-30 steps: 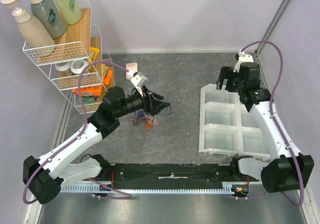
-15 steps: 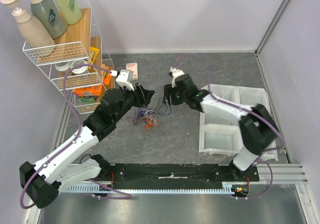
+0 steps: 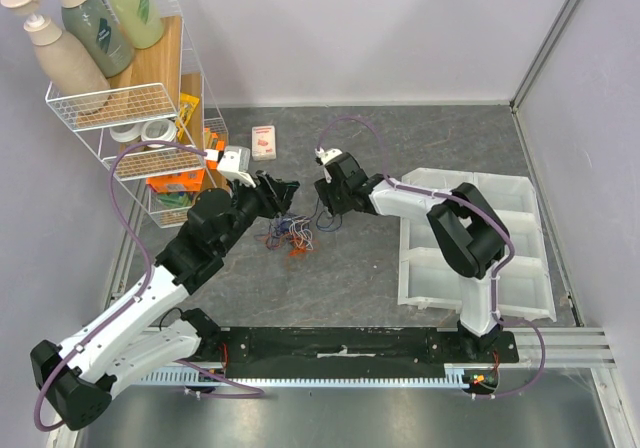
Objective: Untangle the cables
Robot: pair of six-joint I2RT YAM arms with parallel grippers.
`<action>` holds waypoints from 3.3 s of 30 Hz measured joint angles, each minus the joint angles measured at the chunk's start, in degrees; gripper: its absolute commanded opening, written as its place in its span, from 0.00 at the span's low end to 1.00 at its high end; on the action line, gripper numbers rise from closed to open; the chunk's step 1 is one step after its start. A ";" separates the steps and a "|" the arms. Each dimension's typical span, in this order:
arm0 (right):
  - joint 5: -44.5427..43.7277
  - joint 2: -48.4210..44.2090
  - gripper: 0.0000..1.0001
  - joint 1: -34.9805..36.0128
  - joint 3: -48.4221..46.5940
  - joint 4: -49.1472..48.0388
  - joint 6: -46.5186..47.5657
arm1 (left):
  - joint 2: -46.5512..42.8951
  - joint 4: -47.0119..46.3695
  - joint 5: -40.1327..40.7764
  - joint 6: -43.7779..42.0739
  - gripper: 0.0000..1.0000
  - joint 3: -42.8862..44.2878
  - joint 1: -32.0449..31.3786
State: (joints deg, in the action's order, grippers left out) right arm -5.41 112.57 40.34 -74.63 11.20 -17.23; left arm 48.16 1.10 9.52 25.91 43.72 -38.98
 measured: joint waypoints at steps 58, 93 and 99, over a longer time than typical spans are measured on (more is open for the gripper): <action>-3.04 -58.21 0.00 0.81 -1.68 8.61 -3.80 | 22.18 -10.71 -36.22 -0.48 0.95 1.42 0.00; -10.67 -62.31 0.00 0.94 -8.44 18.23 -4.11 | 23.23 -3.02 -15.37 -4.22 0.06 2.71 1.01; -11.37 -62.73 0.00 0.92 -10.10 20.15 -2.99 | 21.99 -10.10 -27.45 -3.67 0.68 2.32 1.29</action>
State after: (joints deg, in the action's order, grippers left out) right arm -16.78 49.84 41.25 -84.73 31.35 -20.23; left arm 70.15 -8.99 -17.93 22.24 46.04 -37.69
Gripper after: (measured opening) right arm 0.007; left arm 0.463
